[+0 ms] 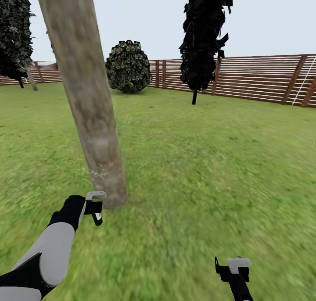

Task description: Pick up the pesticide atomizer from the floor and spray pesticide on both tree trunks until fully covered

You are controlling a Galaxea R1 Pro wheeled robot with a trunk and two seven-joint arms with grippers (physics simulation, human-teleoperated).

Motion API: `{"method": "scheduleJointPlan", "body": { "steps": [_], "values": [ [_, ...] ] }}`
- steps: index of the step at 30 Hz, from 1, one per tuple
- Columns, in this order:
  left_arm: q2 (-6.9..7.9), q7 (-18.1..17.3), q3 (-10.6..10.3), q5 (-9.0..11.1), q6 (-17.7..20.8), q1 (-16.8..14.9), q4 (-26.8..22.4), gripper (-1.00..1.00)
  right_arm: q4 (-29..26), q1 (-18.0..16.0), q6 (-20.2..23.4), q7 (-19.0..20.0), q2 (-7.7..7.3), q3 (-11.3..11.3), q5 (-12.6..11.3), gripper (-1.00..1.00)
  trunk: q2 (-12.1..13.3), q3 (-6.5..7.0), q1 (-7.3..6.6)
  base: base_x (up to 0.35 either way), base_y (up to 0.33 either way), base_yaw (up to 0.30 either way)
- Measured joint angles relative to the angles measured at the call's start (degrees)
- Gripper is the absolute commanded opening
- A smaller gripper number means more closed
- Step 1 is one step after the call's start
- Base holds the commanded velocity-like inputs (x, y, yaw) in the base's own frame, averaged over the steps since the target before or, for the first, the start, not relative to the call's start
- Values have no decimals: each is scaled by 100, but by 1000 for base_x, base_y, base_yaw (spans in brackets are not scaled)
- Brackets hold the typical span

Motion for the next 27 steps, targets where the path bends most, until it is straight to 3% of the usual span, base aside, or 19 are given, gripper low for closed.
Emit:
{"method": "scheduleJointPlan", "body": {
  "steps": [7, 13, 27],
  "values": [
    [153, 5, -15, -12, 0, 136, 7, -100, 1, -1, 0, 0, 1, 2, 0, 100, 0, 0, 0, 1, -275, 232],
    [143, 6, 17, 14, 3, 168, -1, -100, 1, -1, 0, 0, 1, 0, 0, 100, 0, 0, 0, 0, -275, 265],
    [157, 8, 3, 10, 0, 167, -9, -100, 0, 0, 0, 0, 0, 0, 0, 100, 0, 0, -1, 20, -275, 14]
  ]
}}
